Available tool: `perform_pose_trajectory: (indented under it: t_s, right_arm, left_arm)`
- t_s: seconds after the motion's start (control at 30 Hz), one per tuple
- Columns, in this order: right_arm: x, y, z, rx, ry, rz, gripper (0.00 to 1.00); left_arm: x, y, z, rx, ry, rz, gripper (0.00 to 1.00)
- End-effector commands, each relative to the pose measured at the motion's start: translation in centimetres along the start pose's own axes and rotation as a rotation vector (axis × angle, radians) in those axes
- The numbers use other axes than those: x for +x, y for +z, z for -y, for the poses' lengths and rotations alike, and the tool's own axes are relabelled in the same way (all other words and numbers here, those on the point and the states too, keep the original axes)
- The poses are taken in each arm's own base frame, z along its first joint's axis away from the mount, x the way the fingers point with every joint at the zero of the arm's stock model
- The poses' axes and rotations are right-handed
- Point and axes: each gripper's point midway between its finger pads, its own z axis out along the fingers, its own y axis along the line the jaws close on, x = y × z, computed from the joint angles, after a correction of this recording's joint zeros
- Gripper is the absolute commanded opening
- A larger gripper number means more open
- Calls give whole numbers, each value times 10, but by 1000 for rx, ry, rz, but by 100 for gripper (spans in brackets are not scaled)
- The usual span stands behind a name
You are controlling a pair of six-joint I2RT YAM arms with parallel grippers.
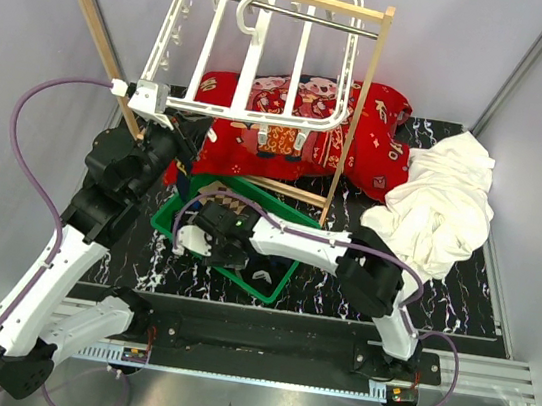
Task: Clip the socks to the hanger
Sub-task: Pick up the sock from the bin.
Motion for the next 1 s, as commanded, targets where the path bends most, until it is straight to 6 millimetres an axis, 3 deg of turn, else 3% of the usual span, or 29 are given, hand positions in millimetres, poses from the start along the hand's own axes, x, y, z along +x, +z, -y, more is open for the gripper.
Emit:
perform_pose_trajectory:
  t_s: [0.0,0.07,0.13,0.3,0.73,0.93,0.97]
  right_arm:
    - [2,8,8,27,-42,-48,45]
    - [3,10,8,25,-39,-54,39]
    - [4,10,8,27,-33,-55,25]
    - [-1,-8,7,33,-2,-22,0]
    - [-30,-97,25,172,157,266,0]
    - [-47,-143,49,317,241,521,0]
    - [-53,-160,57,367,263,604,0]
  left_arm:
    - [0,2,2,17,-7,-1,7]
    - [0,2,2,15,-10,-2,7]
    - [0,2,2,15,-11,-2,7]
    - [-2,3,2,16,-15,1,6]
    - [-13,-3,13,61,-37,15,6]
    - [-18,-9,19,80,-63,22,6]
    - [-19,-9,19,82,-69,24,6]
